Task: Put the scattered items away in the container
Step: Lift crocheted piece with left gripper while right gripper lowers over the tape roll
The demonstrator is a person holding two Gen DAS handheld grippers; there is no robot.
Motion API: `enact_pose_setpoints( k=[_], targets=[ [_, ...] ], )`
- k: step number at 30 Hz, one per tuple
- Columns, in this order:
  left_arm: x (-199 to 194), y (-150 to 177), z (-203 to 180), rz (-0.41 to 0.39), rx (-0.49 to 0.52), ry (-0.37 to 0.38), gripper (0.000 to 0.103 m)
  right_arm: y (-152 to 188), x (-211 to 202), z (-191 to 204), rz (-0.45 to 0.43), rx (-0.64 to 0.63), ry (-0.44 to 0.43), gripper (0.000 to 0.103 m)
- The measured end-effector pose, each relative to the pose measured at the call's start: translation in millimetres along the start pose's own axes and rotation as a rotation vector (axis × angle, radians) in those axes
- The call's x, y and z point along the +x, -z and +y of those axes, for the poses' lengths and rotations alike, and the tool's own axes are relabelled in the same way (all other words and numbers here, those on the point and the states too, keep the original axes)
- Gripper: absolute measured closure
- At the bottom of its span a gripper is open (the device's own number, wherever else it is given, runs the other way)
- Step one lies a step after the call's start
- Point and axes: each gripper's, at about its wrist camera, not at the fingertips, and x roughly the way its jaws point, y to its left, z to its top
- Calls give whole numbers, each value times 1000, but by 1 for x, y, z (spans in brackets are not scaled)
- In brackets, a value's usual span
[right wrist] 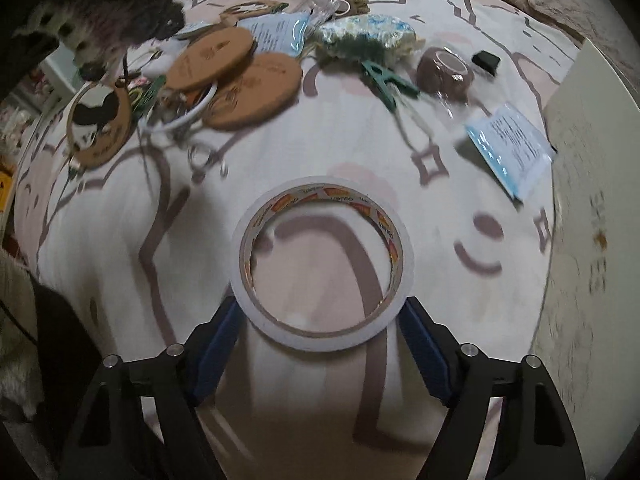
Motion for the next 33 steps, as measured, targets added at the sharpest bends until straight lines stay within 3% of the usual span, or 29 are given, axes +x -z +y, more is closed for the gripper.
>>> enact_pose_setpoints(
  k=[2,9,18,20,23,27,33],
  targets=[
    [0,2,-8,7,-6,35,82,8,-2,-2,12,0,-4,37],
    [-29,-2,-50,-66,51,124,82,24,-14,-8,0,23,-4,37],
    [-64,-6,-82,-146,132,228,82,21,-23,-17,-29,102,6,37],
    [-65,-7,-82,-150,145,214,82,15,-21,-19,-32,105,21,37],
    [-57,-5,-72,-134,157,129,82,5,-17,-20,-44,105,27,37],
    [-34,2,-51,-59,134,24,82,-1,-8,-21,-42,92,39,37],
    [-3,28,-23,67,129,-70,82,-10,8,-23,-14,81,71,37]
  ],
)
